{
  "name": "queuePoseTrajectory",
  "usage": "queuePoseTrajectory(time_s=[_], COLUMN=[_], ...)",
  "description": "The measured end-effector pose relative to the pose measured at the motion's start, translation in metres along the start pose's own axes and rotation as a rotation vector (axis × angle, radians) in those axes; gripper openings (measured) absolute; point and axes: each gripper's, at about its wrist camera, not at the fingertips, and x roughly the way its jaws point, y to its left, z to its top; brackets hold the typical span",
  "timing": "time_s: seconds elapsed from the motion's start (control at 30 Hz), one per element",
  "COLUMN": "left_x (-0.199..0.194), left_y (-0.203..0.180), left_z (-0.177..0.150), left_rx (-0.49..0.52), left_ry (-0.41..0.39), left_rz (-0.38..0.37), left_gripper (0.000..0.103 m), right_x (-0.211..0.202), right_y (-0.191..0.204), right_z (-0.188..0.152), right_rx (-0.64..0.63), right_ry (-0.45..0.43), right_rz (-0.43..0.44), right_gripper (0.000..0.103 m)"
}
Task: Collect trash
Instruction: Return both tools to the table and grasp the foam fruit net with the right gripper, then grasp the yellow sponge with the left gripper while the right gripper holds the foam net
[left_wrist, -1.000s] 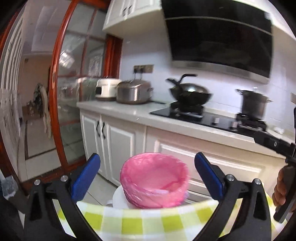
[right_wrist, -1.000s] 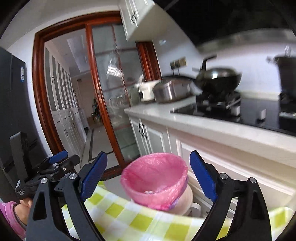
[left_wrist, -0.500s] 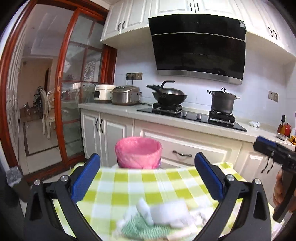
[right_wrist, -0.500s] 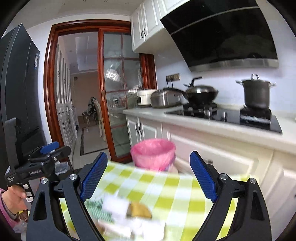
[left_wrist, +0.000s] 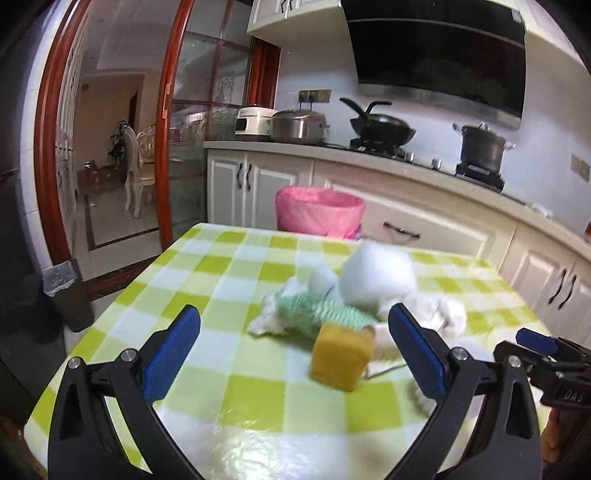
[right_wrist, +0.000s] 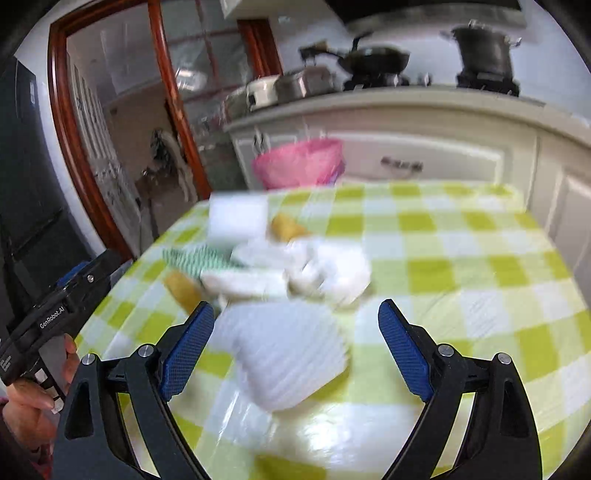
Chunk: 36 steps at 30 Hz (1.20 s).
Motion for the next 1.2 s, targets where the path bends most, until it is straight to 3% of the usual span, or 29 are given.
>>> queuePoseTrajectory(time_s=[0.37,0.5,0.8,1.03,1.2], left_x=[0.021,0.028,0.040,0.057,0.078], left_y=[0.012,0.011,0.003,-0.021,-0.038], left_z=[-0.014,-0.014,-0.013,-0.016,-0.017], left_rx=[0.041,0.036,0.039,0.078,0.098], left_ry=[0.058,0.076,0.098,0.154,0.217], left_rz=[-0.023,-0.043,-0.051,-0.070,-0.097], left_gripper=[0.098,0.098,0.098,0.098,0.088], right_x=[0.054,0.065,0.053,0.029,0.015], right_y=[0.006,0.010,0.012,-0.013,-0.023], right_z=[-0.003,-0.004,0.000,0.012,0.019], right_rx=[0.075,0.063,0.014,0.067,0.073], right_ry=[0.147,0.179,0.121,0.048,0.007], right_rz=[-0.038,-0.019,0.009,0.002,0.000], right_gripper=[0.084,0.080,0.048,0.047,0.047])
